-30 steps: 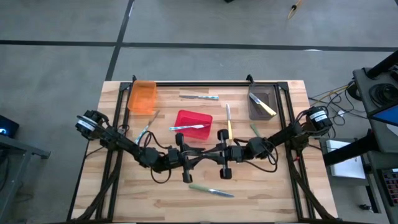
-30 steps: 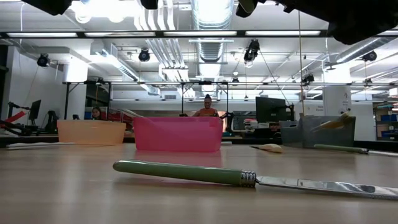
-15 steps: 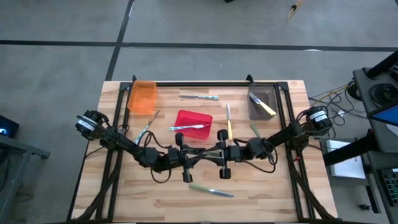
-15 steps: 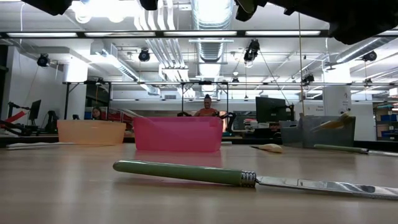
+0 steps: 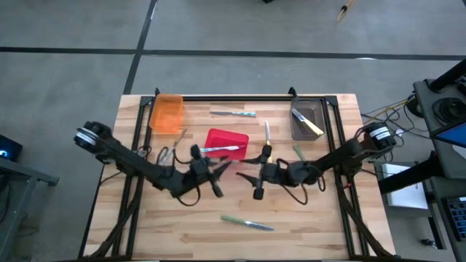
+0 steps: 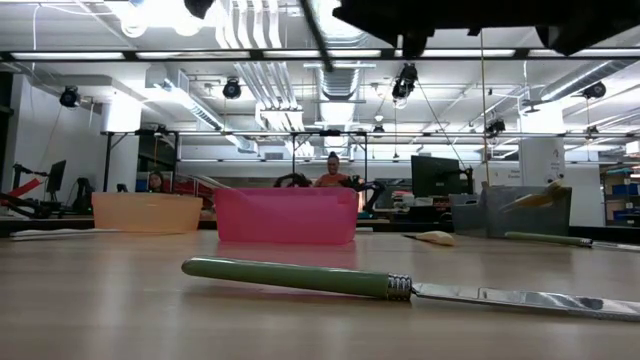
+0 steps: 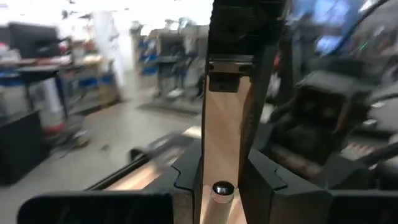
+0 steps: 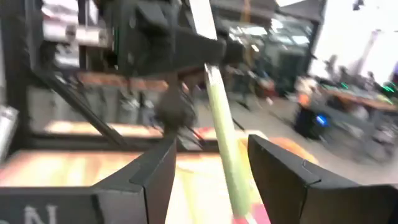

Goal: Sort silverware by color (type)
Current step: Put the middle green table knife into the orange bin

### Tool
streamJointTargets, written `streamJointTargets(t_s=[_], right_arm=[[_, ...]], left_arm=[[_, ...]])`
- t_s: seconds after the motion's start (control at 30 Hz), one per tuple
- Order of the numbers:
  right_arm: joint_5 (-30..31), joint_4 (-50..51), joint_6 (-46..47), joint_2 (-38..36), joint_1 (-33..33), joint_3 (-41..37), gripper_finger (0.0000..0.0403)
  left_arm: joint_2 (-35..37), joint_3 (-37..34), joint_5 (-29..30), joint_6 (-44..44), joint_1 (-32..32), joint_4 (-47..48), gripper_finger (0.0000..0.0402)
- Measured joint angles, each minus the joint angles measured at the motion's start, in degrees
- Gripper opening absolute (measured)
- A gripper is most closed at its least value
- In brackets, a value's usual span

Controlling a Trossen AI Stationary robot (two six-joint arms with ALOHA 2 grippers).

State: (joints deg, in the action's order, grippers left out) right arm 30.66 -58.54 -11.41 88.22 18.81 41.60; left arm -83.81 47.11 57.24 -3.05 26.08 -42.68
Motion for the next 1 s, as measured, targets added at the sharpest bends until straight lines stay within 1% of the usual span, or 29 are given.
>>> streamJointTargets(t_s=[0.1,0.23,0.3,0.4,0.5,0.6,0.8,0.9,1.0], right_arm=[[2.42,7.8,1.94,-3.02,0.08,0.0,0.0191],[2.57,17.04,5.43,-6.72,0.06,0.0,0.0191],[2.58,21.09,6.52,-8.44,0.06,0.0,0.0191],[2.59,26.11,8.02,-10.68,0.06,0.0,0.0191],[2.59,29.99,9.32,-12.34,0.06,0.0,0.0191],[2.63,31.75,9.51,-13.38,0.06,-0.02,0.0191],[2.48,33.46,10.58,-13.53,0.06,-0.02,0.0192],[2.44,34.65,11.51,-13.01,0.06,-0.02,0.0192],[2.43,35.51,11.59,-12.75,0.06,-0.04,0.0192]], left_arm=[[7.08,0.03,0.5,6.92,-1.97,16.2,0.0054],[15.39,2.21,0.58,18.11,-6.56,40.68,0.0054],[18.21,4.41,-0.7,24.22,-9.75,53.12,0.0054],[19.94,9.38,-6.79,33.95,-16.16,70.93,0.0054],[19.19,15.15,-15.5,39.2,-23.71,86.53,0.0054],[16.56,19.82,-22.64,39.87,-30.82,98.88,0.0054],[10.57,25.93,-30.8,36.95,-42.7,118.57,0.0054],[7.71,26.86,-32.33,35.62,-46.99,124.71,0.0054],[5.43,26.85,-32.46,33.71,-50.43,128.55,0.0054]])
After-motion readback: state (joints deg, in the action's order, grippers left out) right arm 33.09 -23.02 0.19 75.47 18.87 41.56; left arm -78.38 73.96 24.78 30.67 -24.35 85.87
